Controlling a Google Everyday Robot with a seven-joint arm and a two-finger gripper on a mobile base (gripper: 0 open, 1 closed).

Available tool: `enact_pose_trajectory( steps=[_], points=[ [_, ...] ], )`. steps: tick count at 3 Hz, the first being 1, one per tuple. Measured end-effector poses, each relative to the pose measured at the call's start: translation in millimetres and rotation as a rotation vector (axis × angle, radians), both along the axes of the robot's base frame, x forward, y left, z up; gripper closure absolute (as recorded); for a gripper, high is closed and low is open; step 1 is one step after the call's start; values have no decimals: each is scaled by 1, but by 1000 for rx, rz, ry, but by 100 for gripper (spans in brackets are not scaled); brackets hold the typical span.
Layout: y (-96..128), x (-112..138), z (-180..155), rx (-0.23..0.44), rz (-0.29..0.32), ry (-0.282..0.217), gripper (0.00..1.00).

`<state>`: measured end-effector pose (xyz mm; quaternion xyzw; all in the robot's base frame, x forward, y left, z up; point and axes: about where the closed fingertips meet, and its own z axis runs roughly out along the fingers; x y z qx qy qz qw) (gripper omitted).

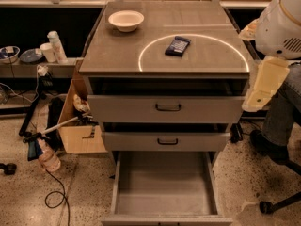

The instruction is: Place rxbar chocolate into bottom drawer

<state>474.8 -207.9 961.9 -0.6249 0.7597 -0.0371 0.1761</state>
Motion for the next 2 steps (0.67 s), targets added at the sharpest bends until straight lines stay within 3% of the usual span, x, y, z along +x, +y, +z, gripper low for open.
enact_pose_trajectory(
  steps=[2],
  points=[
    [3,29,-3,11,23,-12,0]
  ],
)
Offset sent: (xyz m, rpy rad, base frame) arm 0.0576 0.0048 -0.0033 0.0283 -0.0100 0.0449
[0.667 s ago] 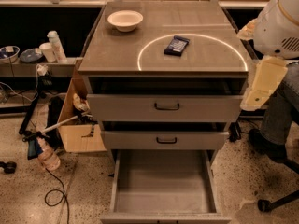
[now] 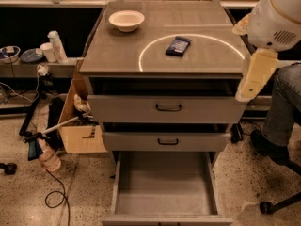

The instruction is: Place rxbar chocolate into bottom drawer

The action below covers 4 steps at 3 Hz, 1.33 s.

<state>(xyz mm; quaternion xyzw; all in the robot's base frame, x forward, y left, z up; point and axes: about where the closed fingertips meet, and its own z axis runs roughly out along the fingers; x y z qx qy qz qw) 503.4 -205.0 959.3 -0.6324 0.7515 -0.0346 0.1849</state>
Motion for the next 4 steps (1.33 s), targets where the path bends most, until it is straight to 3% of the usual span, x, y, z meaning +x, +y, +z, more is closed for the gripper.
enact_pose_trajectory(
  steps=[1,4],
  points=[
    [4,22,-2,-1,20,1,0],
    [5,53,10,179,83,31,0]
  ],
)
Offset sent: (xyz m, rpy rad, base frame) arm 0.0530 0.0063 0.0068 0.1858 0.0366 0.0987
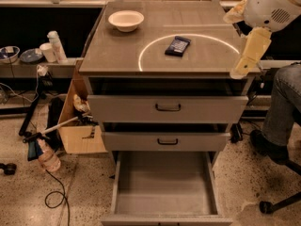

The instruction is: Place rxbar chocolate into bottom drawer

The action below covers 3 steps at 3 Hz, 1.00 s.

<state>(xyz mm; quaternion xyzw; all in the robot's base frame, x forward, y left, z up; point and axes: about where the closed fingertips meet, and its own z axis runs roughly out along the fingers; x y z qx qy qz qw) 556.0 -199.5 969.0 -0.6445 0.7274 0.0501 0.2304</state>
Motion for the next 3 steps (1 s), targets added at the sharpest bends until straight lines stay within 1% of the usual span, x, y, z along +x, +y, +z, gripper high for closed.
enact_pose_trajectory(
  steps=[1,2,3],
  points=[
    [4,0,-2,2,-3,0,0],
    [10,3,-5,-10,5,-20,0],
    [10,18,-7,-48,1,-51,0]
  ],
)
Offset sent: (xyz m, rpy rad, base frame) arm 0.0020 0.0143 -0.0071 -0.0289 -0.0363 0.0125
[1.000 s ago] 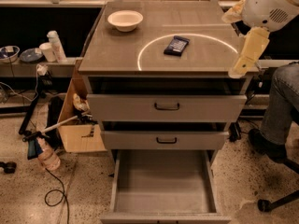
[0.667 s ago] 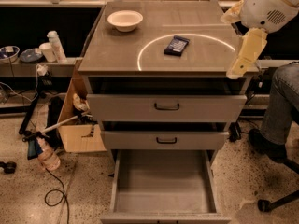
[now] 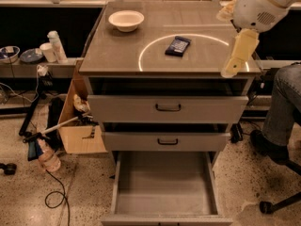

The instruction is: Place rxbar chocolate into bottom drawer

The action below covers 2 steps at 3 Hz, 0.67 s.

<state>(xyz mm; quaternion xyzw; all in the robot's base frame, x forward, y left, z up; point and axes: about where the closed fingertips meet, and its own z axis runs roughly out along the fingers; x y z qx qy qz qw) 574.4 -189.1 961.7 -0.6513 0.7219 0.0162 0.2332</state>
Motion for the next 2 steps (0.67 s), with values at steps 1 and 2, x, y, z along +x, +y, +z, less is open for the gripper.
enact_pose_trajectory(
  steps=[1,2],
  points=[
    [13,55,2,-18,31,-46,0],
    [19,62,0,-12,43,-51,0]
  ],
)
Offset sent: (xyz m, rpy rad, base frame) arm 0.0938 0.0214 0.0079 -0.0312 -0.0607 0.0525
